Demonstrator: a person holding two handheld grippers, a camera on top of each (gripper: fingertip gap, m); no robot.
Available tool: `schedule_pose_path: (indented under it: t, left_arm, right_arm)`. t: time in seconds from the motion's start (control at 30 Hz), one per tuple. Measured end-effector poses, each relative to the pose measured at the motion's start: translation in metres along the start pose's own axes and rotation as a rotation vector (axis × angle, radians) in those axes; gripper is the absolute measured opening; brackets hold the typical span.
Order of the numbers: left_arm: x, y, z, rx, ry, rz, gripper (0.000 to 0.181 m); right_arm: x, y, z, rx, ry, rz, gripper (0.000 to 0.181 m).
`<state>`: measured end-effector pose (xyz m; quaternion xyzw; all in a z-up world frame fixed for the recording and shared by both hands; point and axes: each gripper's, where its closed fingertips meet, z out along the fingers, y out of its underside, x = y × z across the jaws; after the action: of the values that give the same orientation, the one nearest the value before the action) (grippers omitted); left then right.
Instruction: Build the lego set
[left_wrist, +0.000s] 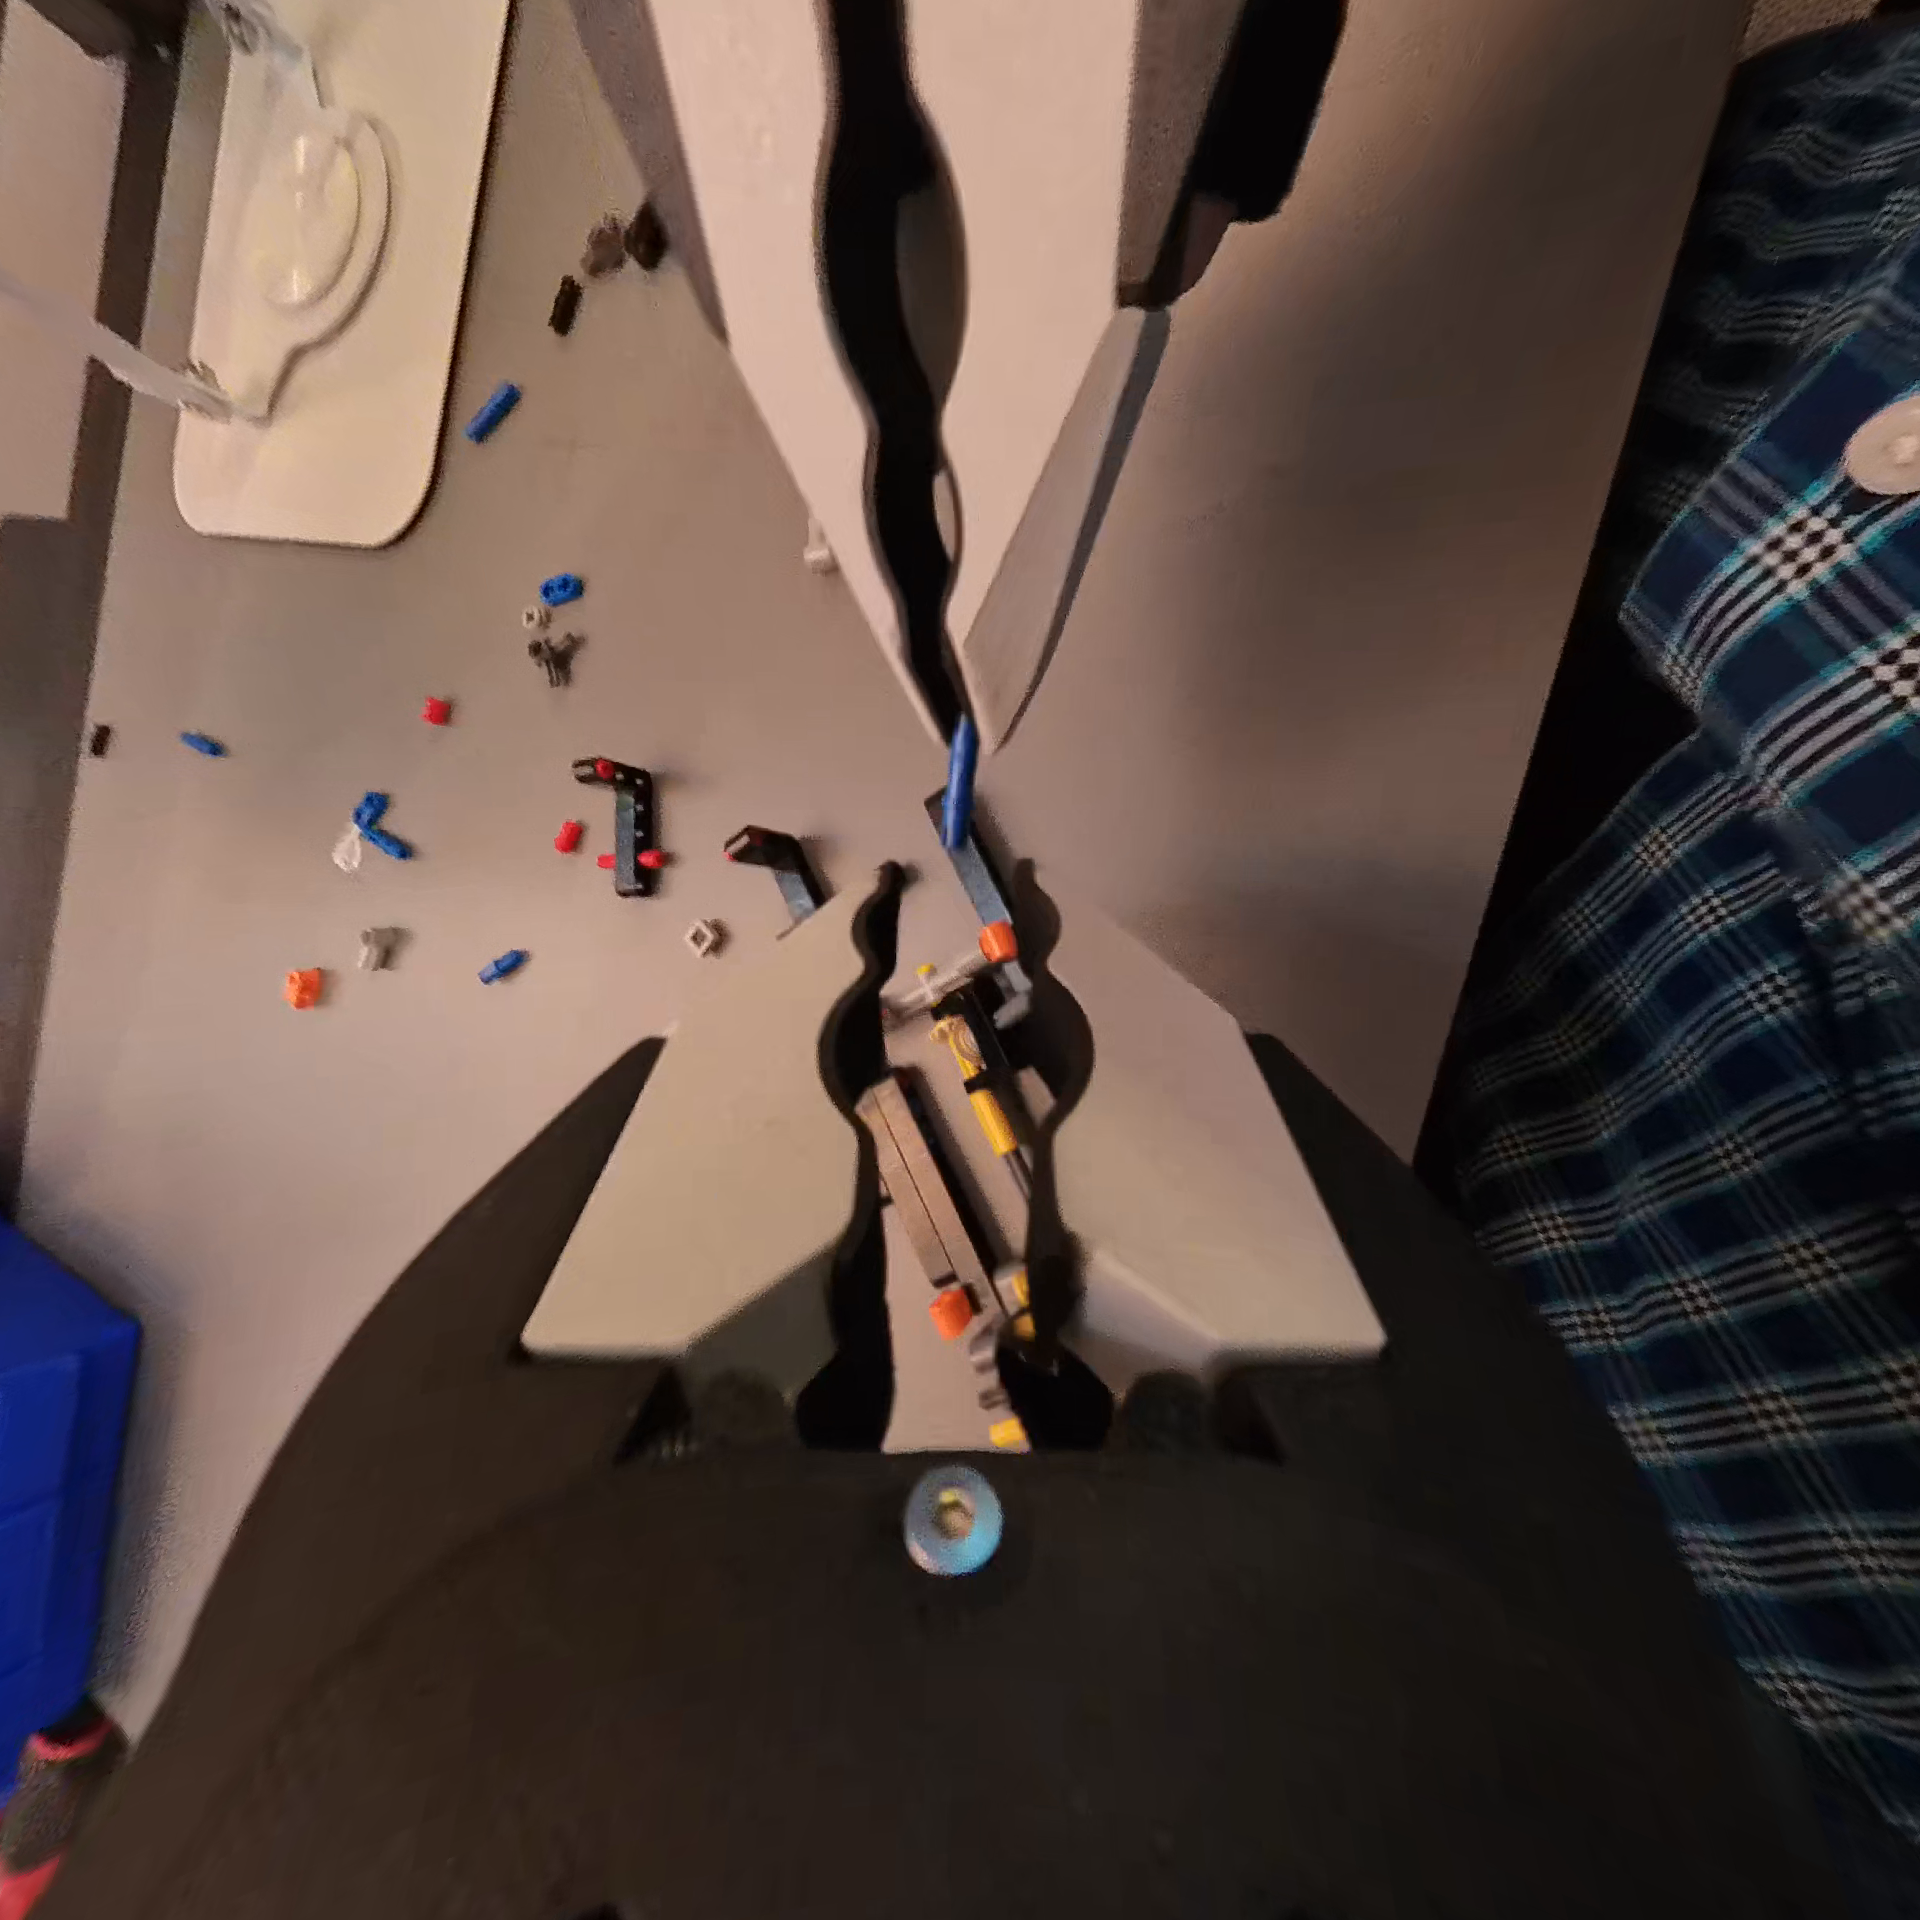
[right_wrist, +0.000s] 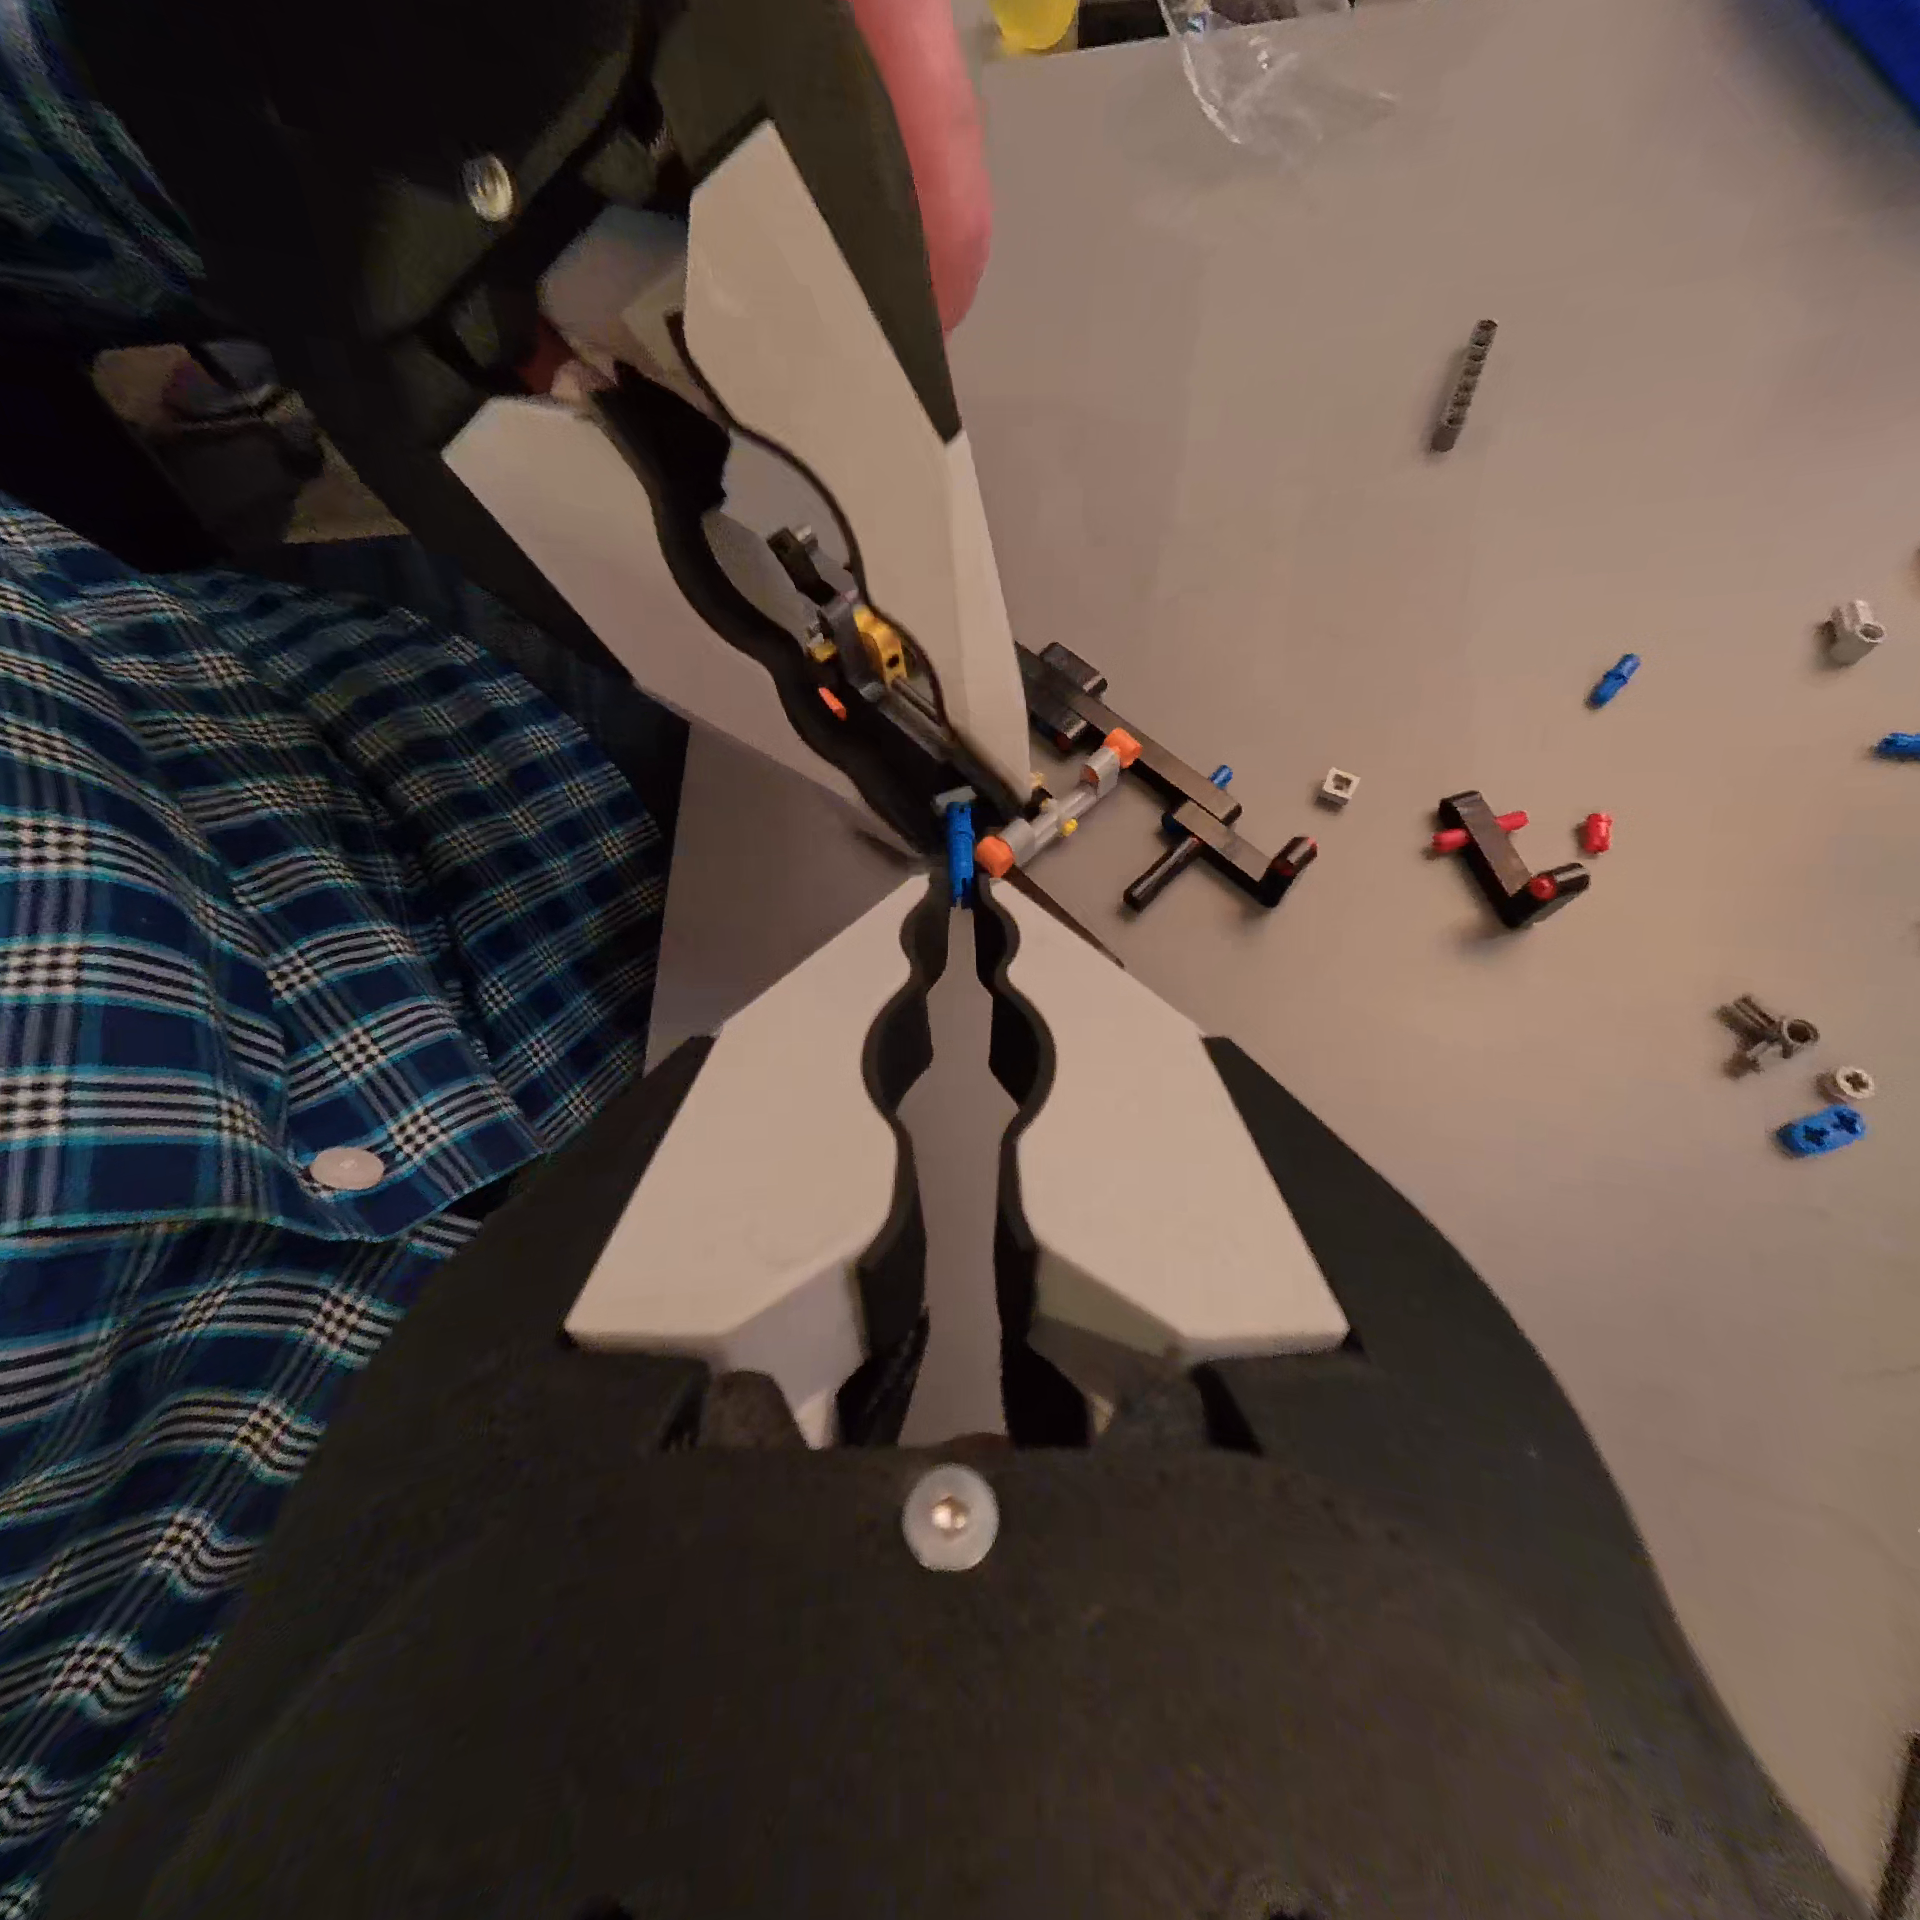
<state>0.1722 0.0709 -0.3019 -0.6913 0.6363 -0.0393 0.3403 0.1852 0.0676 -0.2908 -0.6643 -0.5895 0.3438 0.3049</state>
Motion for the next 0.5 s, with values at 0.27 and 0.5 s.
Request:
schedule_pose_path:
  t: [0.27,0.5]
  left_arm:
    - [0.0,0.037,-0.001,-0.086,0.028,-0.254,0.059]
    - [-0.002,0.058,0.006,-0.152,0.07,-0.357,0.081]
  right_arm:
    - [0.019,0.04,0.007,-0.152,0.186,-0.076,0.002]
    - [0.045,0.062,0.002,-0.235,0.379,-0.109,0.003]
